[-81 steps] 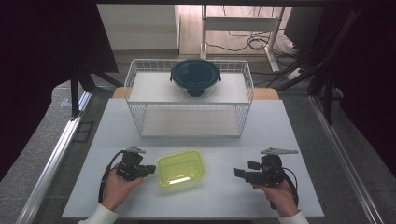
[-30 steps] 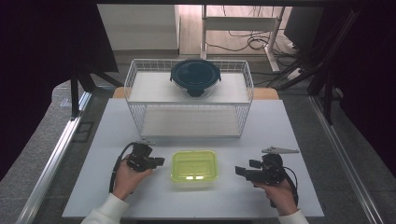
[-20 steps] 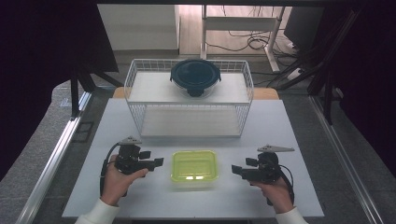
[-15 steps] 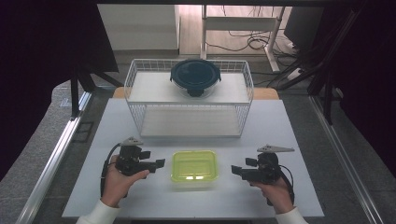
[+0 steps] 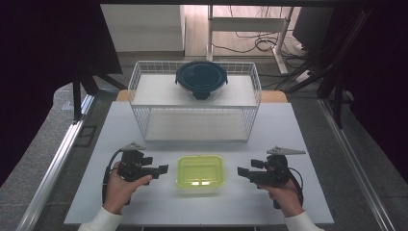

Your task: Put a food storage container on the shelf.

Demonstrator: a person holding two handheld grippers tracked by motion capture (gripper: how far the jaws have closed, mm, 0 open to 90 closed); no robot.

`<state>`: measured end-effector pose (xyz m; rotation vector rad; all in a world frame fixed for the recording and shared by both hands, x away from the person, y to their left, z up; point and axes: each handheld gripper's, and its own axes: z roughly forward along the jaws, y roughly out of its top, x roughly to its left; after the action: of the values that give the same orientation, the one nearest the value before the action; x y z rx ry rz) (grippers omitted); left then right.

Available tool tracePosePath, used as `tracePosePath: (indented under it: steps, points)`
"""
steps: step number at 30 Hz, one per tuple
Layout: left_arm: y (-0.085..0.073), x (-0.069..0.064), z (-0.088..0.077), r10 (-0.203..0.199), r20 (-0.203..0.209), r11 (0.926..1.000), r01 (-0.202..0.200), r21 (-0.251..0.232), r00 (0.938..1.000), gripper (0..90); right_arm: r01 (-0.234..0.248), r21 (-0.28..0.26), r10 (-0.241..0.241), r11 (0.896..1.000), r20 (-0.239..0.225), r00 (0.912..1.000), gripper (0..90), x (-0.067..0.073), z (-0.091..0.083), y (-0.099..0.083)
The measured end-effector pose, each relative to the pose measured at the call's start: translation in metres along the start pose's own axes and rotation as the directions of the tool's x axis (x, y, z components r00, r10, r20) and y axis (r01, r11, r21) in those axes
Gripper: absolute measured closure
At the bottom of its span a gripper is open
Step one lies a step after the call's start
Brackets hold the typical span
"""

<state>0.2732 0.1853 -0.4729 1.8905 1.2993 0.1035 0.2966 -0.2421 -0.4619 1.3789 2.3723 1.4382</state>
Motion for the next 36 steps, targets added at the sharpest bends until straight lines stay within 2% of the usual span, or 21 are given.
tracePosePath:
  steps: [1, 4, 5, 8, 15, 16, 18, 20, 22, 25, 27, 28, 31, 32, 34, 36]
  points:
    - [0.0, 0.0, 0.0, 0.0, 0.0, 1.0, 0.0, 0.0, 1.0, 22.2, 0.0, 0.0, 0.0, 1.0, 0.0, 1.0, 22.9, 0.0, 0.0, 0.0]
    - [0.0, 0.0, 0.001, -0.013, 0.016, 0.9999, 0.013, -0.006, 0.9998, 22.4, -0.008, 0.003, 0.008, 1.0, -0.039, 0.9992, 25.4, 0.001, 0.002, -0.001]
    - [0.0, 0.0, 0.001, -0.013, 0.016, 0.9999, 0.013, -0.006, 0.9998, 22.4, -0.008, 0.003, 0.008, 1.0, -0.039, 0.9992, 25.4, 0.001, 0.002, -0.001]
    - [-0.002, 0.001, 0.005, -0.037, 0.054, 0.9993, 0.037, -0.007, 0.9979, 22.6, -0.003, -0.005, 0.003, 1.0, -0.026, 0.9997, 25.3, 0.003, 0.002, 0.001]
    - [-0.005, 0.01, 0.002, -0.073, 0.037, 0.9965, 0.074, -0.038, 0.9967, 24.4, -0.025, 0.015, 0.026, 1.0, -0.032, 0.9992, 28.8, 0.003, 0.015, 0.007]
    - [-0.005, 0.012, 0.001, -0.092, 0.055, 0.9943, 0.094, -0.049, 0.9943, 25.9, -0.028, 0.026, 0.029, 0.999, -0.04, 0.9988, 30.3, 0.004, 0.021, 0.008]
    - [-0.006, 0.012, 0.002, -0.107, 0.069, 0.9925, 0.11, -0.052, 0.9919, 26.7, -0.029, 0.035, 0.03, 0.999, -0.041, 0.9987, 31.8, 0.006, 0.025, 0.01]
    - [-0.006, 0.011, 0.004, -0.109, 0.074, 0.9924, 0.113, -0.049, 0.9913, 26.8, -0.035, 0.039, 0.037, 0.999, -0.045, 0.9983, 32.2, 0.006, 0.028, 0.011]
    - [-0.005, 0.008, 0.009, -0.115, 0.098, 0.9921, 0.12, -0.037, 0.9885, 27.9, -0.051, 0.052, 0.053, 0.997, -0.049, 0.9974, 33.5, 0.009, 0.037, 0.014]
    - [-0.002, 0.002, 0.016, -0.098, 0.086, 0.9946, 0.1, -0.028, 0.9915, 28.3, -0.054, 0.069, 0.056, 0.996, -0.036, 0.9978, 34.6, 0.012, 0.044, 0.016]
    - [-0.002, 0.001, 0.019, -0.099, 0.094, 0.9947, 0.101, -0.021, 0.9907, 28.6, -0.06, 0.071, 0.063, 0.996, -0.035, 0.9974, 34.9, 0.013, 0.046, 0.016]
    - [-0.002, 0.001, 0.024, -0.11, 0.109, 0.9937, 0.112, -0.008, 0.9879, 28.7, -0.075, 0.076, 0.078, 0.994, -0.041, 0.9961, 36.2, 0.013, 0.05, 0.016]
    - [-0.004, 0.003, 0.03, -0.138, 0.135, 0.9903, 0.138, 0.008, 0.9811, 29.2, -0.075, 0.091, 0.079, 0.993, -0.049, 0.9956, 37.5, 0.012, 0.054, 0.013]
    - [-0.004, 0.003, 0.03, -0.138, 0.135, 0.9903, 0.138, 0.008, 0.9811, 29.4, -0.075, 0.091, 0.079, 0.993, -0.049, 0.9956, 37.5, 0.012, 0.054, 0.013]
    - [-0.005, 0.004, 0.033, -0.157, 0.152, 0.9875, 0.156, 0.017, 0.9758, 29.6, -0.082, 0.104, 0.089, 0.991, -0.059, 0.9943, 38.5, 0.009, 0.058, 0.011]
    - [-0.006, 0.006, 0.039, -0.177, 0.182, 0.9841, 0.175, 0.027, 0.9672, 31.7, -0.091, 0.123, 0.1, 0.988, -0.067, 0.9927, 40.2, 0.006, 0.061, 0.009]
